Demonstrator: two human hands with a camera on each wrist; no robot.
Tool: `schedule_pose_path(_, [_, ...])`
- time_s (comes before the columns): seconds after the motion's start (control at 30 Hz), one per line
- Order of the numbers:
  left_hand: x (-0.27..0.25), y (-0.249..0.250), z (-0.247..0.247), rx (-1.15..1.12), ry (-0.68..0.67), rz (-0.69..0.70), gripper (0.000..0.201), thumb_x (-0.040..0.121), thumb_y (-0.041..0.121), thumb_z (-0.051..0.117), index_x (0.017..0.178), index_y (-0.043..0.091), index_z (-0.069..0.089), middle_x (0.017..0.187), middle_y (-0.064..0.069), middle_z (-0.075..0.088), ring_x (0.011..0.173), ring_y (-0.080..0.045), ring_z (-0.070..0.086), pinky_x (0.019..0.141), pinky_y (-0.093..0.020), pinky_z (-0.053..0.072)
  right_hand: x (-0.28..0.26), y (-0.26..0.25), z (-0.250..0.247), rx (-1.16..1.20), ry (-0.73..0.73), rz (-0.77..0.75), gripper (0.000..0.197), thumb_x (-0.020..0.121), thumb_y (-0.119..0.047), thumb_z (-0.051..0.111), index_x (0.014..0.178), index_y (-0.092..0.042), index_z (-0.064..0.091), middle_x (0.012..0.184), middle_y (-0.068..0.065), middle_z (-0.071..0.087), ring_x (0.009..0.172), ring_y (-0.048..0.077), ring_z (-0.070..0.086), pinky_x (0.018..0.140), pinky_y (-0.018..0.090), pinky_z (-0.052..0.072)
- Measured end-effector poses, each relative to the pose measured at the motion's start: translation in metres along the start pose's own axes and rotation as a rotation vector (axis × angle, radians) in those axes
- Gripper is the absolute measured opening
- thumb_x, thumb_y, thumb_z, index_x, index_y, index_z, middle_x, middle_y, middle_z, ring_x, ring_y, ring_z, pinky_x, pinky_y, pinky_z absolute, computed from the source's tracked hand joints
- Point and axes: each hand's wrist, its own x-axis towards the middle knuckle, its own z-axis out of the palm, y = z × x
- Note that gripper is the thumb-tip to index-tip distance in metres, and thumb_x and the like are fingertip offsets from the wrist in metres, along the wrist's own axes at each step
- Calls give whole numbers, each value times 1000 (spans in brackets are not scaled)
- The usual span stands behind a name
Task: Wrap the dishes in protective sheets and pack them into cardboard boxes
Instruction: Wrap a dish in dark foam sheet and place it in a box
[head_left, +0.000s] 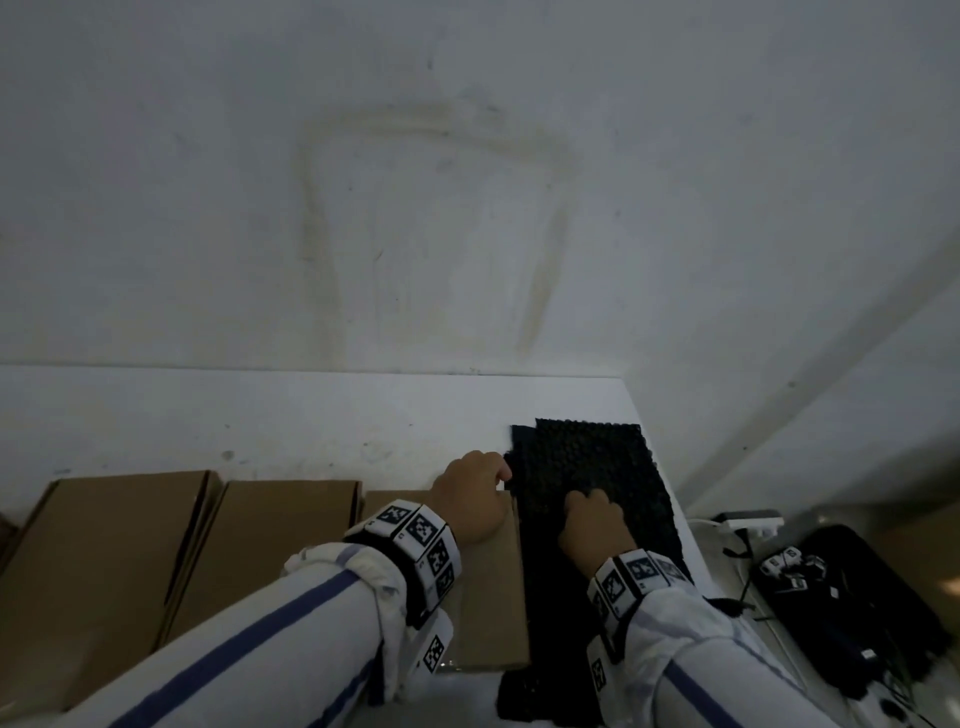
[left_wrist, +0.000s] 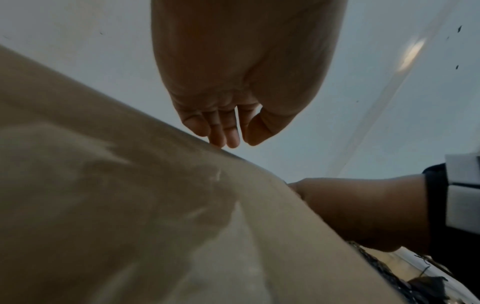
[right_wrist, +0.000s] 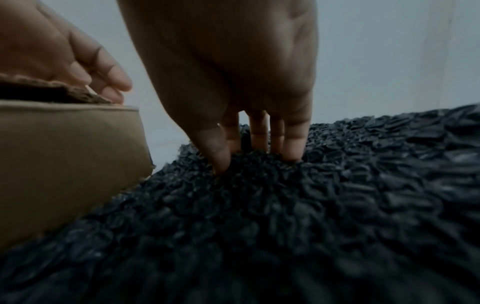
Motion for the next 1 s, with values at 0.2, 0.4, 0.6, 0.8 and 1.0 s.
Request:
schedule_pose_path(0.2, [5,5,2,-8,-30,-26,31,89,9,49,119,14,55,123,-8,52,114,-24,50,97,-34,43,12,8,-12,46,27,-94,32,91,-9,44,60,-12,45,72,3,49,96,26,61,72,25,41])
schedule_pose_path(0.4, [-4,8,-9,-105,-34,-43,33,90,11,53,123,10,51,117,-6,53,114,-23,52,93,-28,40,4,-3,-51,224,78,-168,24,88,-17,55,94,1,71,102,15,70,99,27,63,82,28,47])
schedule_pose_path(0.6, [-22,14,-31,-333,-117,-12,42,87,29,65,123,13,50,117,-3,57,109,-19,55,87,-26,42,-21,-39,-75,573,87,-301,27,82,-11,62,57,-17,53,73,4,59,76,18,55,72,30,44])
schedule_pose_path(0.8, [-50,-9,-67,-675,213,-144,28,85,0,57,110,11,52,102,-11,63,87,-26,63,70,-35,53,-51,-90,-84,706,-69,-542,22,87,-12,59,104,-24,54,92,-2,56,67,12,54,52,18,42])
schedule_pose_path(1.0, [-107,-65,-133,-1035,489,-208,31,82,0,55,111,11,57,96,-17,64,90,-32,66,85,-47,55,-90,-180,-70,398,-189,-836,75,83,-1,60,144,-34,31,125,-1,55,98,15,57,78,20,48])
